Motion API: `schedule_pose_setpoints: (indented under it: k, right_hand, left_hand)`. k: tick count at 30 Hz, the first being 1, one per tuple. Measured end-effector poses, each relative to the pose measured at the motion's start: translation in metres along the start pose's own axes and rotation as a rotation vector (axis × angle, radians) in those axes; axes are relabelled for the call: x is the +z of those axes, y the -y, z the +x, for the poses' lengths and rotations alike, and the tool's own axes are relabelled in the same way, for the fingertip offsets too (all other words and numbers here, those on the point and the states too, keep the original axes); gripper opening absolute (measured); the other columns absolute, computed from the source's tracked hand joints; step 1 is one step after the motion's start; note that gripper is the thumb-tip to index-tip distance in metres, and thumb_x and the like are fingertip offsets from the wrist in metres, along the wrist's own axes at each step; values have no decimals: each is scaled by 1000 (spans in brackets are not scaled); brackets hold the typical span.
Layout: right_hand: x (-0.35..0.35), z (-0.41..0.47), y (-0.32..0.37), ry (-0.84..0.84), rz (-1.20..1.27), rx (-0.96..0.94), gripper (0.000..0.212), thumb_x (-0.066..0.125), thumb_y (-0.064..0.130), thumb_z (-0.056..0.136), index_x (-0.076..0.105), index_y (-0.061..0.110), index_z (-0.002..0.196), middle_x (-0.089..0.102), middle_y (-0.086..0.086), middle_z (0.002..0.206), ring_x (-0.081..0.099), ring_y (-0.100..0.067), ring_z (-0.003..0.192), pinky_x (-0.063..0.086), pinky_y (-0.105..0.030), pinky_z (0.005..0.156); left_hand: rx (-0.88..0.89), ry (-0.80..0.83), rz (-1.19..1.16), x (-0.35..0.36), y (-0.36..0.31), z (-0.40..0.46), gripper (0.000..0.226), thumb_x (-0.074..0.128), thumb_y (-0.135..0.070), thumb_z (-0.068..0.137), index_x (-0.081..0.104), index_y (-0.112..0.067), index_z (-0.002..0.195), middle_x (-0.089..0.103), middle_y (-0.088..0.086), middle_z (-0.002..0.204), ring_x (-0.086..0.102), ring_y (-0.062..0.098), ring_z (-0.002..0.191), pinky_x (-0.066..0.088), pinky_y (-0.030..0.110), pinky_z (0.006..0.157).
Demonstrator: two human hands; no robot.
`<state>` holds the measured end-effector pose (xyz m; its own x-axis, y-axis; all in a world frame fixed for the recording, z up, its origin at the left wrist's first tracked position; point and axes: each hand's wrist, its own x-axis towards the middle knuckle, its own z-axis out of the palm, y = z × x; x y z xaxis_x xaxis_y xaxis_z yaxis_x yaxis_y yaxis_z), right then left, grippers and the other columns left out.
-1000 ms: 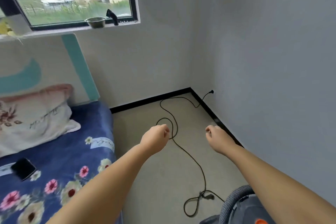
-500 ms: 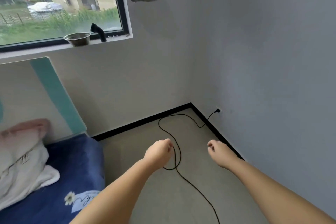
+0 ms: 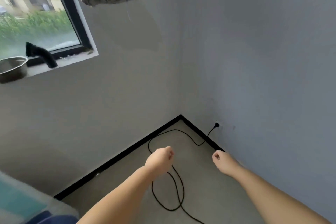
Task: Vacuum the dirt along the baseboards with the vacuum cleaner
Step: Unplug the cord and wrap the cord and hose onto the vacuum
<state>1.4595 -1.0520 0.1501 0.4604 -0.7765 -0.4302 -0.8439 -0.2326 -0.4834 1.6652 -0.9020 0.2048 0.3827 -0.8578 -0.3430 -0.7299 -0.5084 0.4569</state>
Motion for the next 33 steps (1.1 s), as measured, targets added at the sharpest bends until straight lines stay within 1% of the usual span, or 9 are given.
schedule_pose_setpoints:
  k: [6,9,12,15,18,25,28,30,33]
  right_hand:
    - [-18,44,-11,-37,239,234,21,39,18,98,51,21,82,64,-1,89,62,-21,82,42,-25,60]
    - [-26,80,-29,-82,327,330,21,42,15,96,53,21,80,68,-8,96,66,-26,91,47,-28,71]
    - [-33,130,-42,-111,381,386,20,42,14,96,56,18,83,69,-7,91,68,-27,88,50,-31,76]
    - [-32,196,-53,-79,441,423,23,42,14,96,58,18,80,70,-4,81,70,-29,84,52,-31,75]
    - [-25,268,-64,-33,526,472,23,41,15,96,58,18,82,71,-5,83,70,-29,86,49,-28,67]
    - [23,450,-115,-174,824,657,28,35,16,103,52,8,124,59,-9,107,67,-20,80,57,-31,64]
    - [56,515,-148,-251,926,726,40,36,14,104,40,5,142,60,-11,108,67,-24,75,56,-32,65]
    - [77,552,-168,-277,928,706,45,39,20,103,35,5,146,57,-12,116,66,-20,68,55,-29,59]
    - [98,595,-184,-248,960,688,40,42,30,103,49,1,129,63,-10,97,62,-17,57,51,-27,50]
  left_hand:
    - [83,205,83,-10,-22,116,28,38,-21,93,57,-20,114,61,-1,109,56,18,85,44,27,69]
    - [155,298,110,-2,-45,171,31,37,-25,94,57,-20,117,62,-1,113,59,19,94,49,28,77]
    - [175,378,103,15,-59,230,32,37,-25,95,58,-19,119,62,2,115,59,19,93,50,30,80]
    - [106,442,47,34,-60,293,31,38,-24,95,60,-17,117,63,3,114,59,19,93,50,29,83]
    - [84,511,16,59,-56,359,33,37,-23,96,60,-17,119,64,4,116,55,15,90,49,27,84]
    - [80,528,-120,191,-44,533,38,34,-20,102,45,-18,138,55,5,134,54,19,118,40,19,90]
    - [105,496,-128,259,-41,592,38,31,-16,103,39,-11,140,50,12,136,51,26,120,39,28,96]
    - [153,489,-148,303,-34,621,41,31,-14,102,34,-9,143,48,15,136,50,29,121,39,33,97]
    - [248,458,-218,357,-21,654,37,38,-9,98,40,-9,135,45,6,135,49,22,119,41,28,90]
